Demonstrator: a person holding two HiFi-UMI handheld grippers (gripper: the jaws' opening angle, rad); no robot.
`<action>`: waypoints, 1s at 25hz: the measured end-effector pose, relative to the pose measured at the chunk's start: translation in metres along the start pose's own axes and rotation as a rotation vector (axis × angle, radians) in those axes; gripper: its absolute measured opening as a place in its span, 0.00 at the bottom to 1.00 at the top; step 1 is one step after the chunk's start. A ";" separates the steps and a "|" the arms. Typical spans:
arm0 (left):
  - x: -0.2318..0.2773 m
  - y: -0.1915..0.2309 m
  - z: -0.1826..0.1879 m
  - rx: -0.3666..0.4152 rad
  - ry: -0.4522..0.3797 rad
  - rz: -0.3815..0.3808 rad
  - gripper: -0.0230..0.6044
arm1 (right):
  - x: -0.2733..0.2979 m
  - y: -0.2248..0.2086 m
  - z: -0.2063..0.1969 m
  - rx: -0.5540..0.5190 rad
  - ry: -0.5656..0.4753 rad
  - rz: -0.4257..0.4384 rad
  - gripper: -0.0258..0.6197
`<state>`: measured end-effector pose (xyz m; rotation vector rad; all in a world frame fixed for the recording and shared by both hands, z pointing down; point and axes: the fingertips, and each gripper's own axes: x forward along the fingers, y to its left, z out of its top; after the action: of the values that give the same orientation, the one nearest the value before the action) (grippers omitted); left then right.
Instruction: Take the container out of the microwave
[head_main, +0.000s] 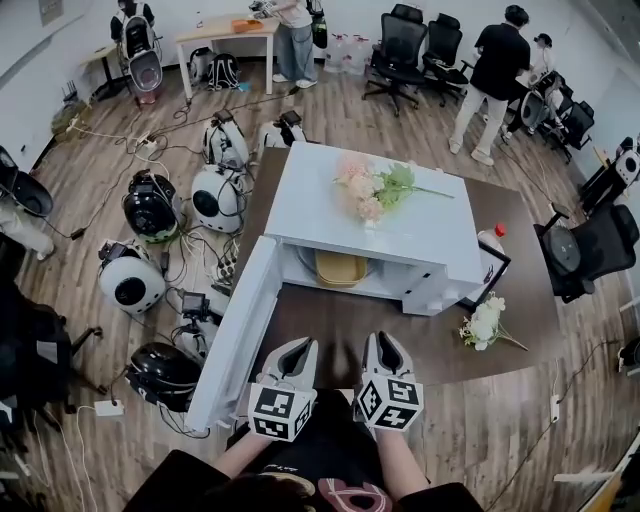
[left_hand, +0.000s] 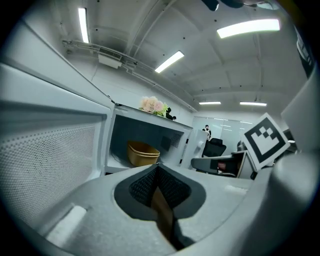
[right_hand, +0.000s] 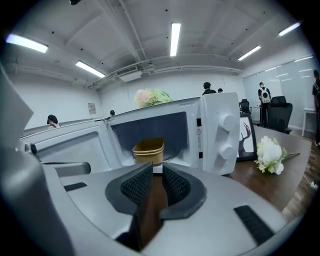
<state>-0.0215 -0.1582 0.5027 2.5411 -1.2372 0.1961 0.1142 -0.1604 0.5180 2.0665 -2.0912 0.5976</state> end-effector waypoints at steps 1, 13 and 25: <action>0.003 0.002 0.000 0.002 0.000 0.010 0.05 | 0.006 0.000 0.005 -0.001 -0.002 0.010 0.14; 0.025 0.023 0.014 -0.033 -0.015 0.126 0.05 | 0.082 -0.004 0.045 0.003 0.030 0.098 0.34; 0.034 0.035 0.013 0.010 0.017 0.145 0.05 | 0.150 -0.012 0.044 -0.027 0.102 0.045 0.30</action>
<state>-0.0281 -0.2080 0.5065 2.4543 -1.4179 0.2560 0.1267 -0.3160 0.5359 1.9369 -2.0820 0.6622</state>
